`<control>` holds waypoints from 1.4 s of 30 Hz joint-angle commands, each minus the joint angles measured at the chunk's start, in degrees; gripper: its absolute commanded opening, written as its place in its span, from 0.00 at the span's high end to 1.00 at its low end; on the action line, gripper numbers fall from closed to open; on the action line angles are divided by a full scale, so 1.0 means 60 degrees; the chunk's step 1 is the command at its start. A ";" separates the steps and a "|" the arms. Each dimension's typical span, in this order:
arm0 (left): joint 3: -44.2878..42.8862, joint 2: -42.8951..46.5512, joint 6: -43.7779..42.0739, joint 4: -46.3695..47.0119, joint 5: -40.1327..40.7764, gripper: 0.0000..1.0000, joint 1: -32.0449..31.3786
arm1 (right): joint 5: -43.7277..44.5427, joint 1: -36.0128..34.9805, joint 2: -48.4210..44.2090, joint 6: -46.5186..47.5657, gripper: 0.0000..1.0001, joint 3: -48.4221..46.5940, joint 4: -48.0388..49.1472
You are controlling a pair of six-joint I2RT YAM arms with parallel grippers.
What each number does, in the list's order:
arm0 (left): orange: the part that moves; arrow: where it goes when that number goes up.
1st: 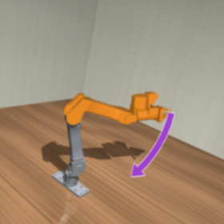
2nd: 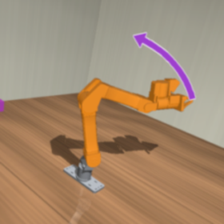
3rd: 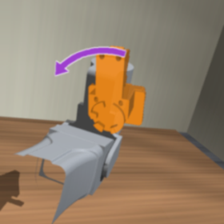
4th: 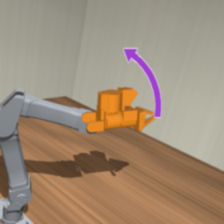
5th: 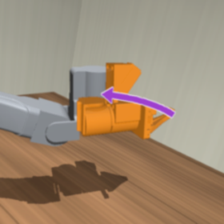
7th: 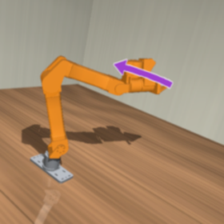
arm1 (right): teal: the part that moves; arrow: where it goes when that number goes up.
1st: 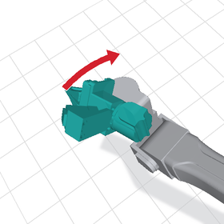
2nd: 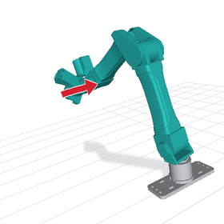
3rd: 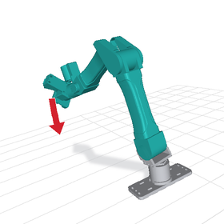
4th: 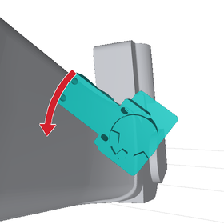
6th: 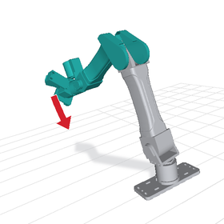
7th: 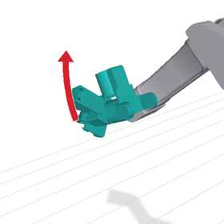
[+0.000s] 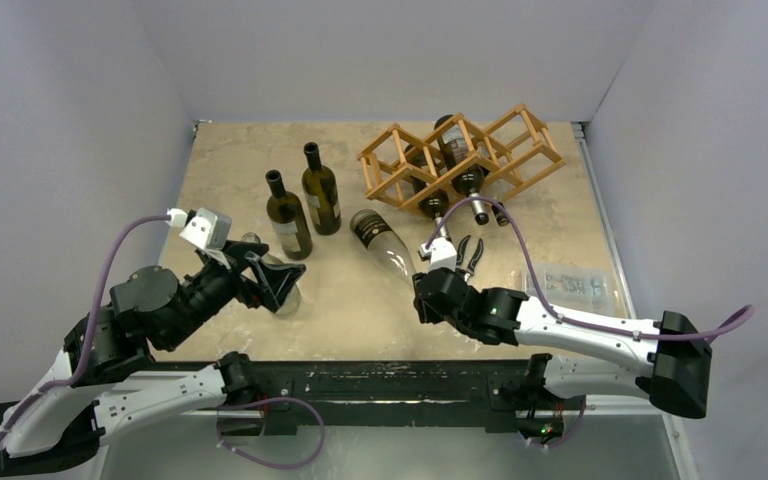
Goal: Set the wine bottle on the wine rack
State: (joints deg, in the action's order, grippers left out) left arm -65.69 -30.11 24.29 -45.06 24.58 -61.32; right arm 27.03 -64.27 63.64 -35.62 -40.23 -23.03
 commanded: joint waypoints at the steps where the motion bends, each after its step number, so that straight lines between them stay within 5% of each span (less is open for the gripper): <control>1: 0.0092 0.0061 -0.0079 0.0325 -0.0097 0.14 -0.0049 | -0.0473 0.0018 0.0582 -0.0319 1.00 0.0191 0.0863; 9: -0.1458 -0.1022 -0.1085 0.0052 -0.0338 0.13 -0.0049 | -0.0388 0.0019 0.2608 -0.0613 0.94 0.0199 0.1903; 14: -0.2883 -0.2622 -0.2640 -0.0017 0.0352 0.11 0.0161 | -0.0314 0.0018 0.2764 -0.0762 0.66 0.0543 0.2411; 20: -0.4262 -0.4132 -0.3494 0.0771 -0.0635 0.11 0.1735 | -0.0005 0.0018 0.2619 -0.0664 0.35 0.0671 0.2761; 25: -0.5539 -0.4692 -0.3867 0.1093 -0.0408 0.10 0.2543 | 0.0022 0.0018 0.2611 -0.0309 0.20 0.0655 0.3073; 34: -0.2525 -0.2875 -0.5270 0.3300 0.0631 0.10 0.2923 | 0.0696 0.0047 0.3359 0.0751 0.11 0.0193 0.4067; 42: -0.0580 -0.1853 -0.5881 0.5186 0.1542 0.11 0.2929 | 0.1239 0.0179 0.4670 0.1671 0.20 -0.0077 0.5944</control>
State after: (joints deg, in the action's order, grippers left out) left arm -72.84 -42.26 -7.31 -23.22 30.06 -44.10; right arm 30.76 -63.53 88.84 -29.71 -38.09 3.38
